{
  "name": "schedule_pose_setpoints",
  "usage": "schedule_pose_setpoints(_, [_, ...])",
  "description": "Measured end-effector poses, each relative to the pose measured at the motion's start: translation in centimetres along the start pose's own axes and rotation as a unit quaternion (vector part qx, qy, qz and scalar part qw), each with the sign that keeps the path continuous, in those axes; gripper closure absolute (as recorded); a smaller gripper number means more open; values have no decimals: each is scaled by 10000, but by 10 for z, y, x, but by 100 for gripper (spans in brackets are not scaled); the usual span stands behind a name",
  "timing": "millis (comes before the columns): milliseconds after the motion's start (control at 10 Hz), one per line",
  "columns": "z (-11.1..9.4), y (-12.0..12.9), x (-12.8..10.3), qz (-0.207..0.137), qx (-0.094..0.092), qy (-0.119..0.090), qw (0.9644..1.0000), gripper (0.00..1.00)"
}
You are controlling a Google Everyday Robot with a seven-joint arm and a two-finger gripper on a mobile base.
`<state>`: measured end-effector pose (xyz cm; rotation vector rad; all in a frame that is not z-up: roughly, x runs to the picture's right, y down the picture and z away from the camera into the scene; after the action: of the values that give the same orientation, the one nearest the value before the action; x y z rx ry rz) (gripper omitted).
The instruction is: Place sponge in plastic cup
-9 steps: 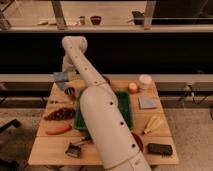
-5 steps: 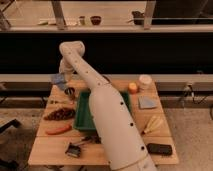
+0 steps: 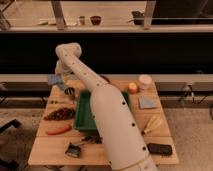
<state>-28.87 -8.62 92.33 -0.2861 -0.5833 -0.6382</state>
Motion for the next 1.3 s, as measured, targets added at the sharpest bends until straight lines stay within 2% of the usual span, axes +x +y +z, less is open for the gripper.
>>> schedule_pose_setpoints(600, [10, -13, 13, -15, -99, 74, 9999, 98])
schedule_pose_setpoints(900, [10, -5, 35, 108, -146, 162, 9997, 98])
schedule_pose_setpoints(1300, [16, -1, 43, 168, -207, 196, 9995, 98])
